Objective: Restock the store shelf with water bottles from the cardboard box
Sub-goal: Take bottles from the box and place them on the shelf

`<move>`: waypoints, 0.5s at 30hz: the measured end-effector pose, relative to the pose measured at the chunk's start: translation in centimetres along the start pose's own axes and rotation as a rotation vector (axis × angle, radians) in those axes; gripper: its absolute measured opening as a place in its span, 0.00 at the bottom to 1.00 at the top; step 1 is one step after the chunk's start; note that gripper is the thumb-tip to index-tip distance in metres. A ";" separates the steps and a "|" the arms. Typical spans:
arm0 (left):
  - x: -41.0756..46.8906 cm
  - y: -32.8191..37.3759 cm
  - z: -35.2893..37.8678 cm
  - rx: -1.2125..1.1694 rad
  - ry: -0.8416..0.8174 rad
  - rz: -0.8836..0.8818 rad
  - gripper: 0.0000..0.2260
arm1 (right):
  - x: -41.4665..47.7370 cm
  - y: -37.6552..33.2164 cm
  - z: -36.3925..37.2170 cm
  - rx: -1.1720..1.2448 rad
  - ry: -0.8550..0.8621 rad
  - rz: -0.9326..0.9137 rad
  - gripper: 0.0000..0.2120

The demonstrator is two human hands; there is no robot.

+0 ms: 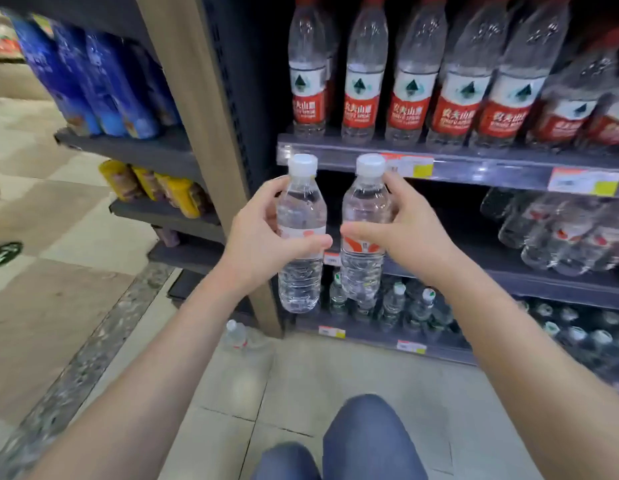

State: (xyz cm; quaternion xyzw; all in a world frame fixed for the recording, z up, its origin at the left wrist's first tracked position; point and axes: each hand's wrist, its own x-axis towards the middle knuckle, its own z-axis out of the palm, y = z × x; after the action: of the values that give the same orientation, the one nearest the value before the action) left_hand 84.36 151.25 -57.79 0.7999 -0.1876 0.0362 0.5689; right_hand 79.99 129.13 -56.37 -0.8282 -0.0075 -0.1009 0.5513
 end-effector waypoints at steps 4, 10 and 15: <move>0.3 -7.4 2.3 -0.010 0.007 0.047 0.38 | 1.7 7.0 3.4 0.041 0.064 -0.054 0.32; 1.4 -13.0 3.2 -0.007 0.025 0.087 0.40 | 4.4 12.7 6.6 0.058 0.049 -0.045 0.32; 2.2 -14.3 2.7 -0.049 0.008 0.066 0.40 | 8.2 14.2 7.6 0.076 0.079 -0.028 0.28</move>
State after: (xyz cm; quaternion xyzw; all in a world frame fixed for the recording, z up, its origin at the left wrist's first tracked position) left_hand 90.92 152.24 -70.95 0.7788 -0.2127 0.0536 0.5876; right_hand 90.97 129.76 -70.68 -0.8019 -0.0011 -0.1410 0.5806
